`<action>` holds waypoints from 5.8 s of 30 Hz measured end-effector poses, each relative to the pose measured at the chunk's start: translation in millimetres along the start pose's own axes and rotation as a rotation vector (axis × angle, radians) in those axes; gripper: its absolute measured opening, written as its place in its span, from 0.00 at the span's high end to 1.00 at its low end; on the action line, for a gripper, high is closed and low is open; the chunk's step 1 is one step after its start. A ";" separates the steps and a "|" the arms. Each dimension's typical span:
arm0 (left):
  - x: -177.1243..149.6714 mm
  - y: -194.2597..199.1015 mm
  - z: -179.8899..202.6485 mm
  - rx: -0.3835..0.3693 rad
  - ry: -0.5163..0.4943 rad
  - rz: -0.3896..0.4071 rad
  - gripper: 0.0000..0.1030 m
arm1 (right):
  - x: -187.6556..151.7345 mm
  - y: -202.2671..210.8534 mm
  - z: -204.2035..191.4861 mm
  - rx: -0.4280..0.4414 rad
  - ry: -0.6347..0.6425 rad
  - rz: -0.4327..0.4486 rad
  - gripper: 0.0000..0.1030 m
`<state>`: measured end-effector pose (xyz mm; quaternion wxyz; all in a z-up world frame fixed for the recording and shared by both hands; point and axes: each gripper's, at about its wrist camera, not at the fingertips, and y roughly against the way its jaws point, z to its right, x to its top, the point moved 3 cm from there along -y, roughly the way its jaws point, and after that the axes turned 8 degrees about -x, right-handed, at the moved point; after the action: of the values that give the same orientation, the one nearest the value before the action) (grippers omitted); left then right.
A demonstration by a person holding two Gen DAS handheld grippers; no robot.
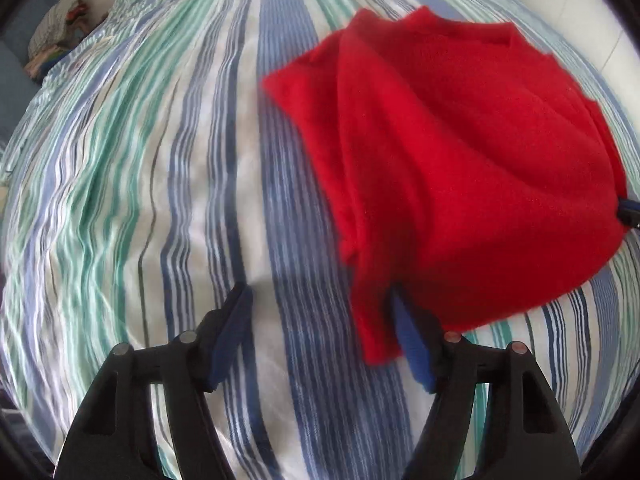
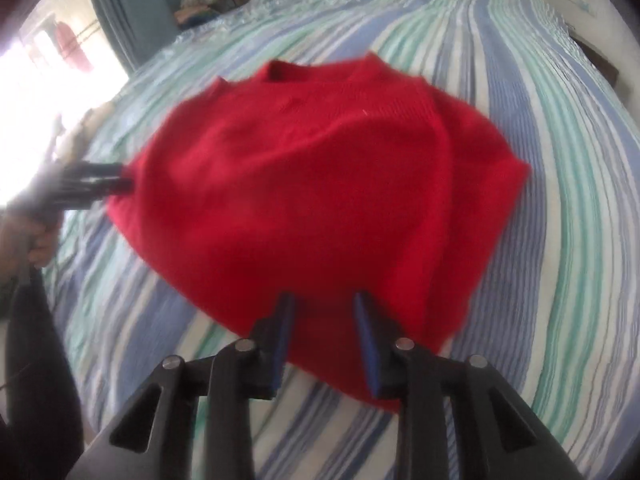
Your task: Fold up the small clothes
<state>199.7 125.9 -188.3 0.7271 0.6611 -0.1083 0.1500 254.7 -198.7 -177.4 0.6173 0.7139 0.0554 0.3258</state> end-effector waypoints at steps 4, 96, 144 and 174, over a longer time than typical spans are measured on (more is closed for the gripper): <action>-17.5 38.5 -12.7 -0.068 0.170 0.089 0.27 | -25.9 30.2 19.1 -0.060 -0.128 0.076 0.76; -116.3 15.2 80.5 0.052 0.064 0.201 0.01 | -100.4 88.3 -52.1 -0.567 -0.211 0.114 0.01; -115.4 14.8 79.9 0.051 0.068 0.199 0.01 | -64.9 163.1 -89.8 -0.659 -0.092 0.191 0.01; -96.5 48.7 -2.6 -0.128 0.335 0.230 0.02 | 75.0 27.1 32.4 0.060 -0.533 0.185 0.87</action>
<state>92.1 125.2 -177.7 0.7536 0.5625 -0.0699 0.3328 321.8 -196.3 -123.6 0.5564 0.7944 -0.1644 0.1797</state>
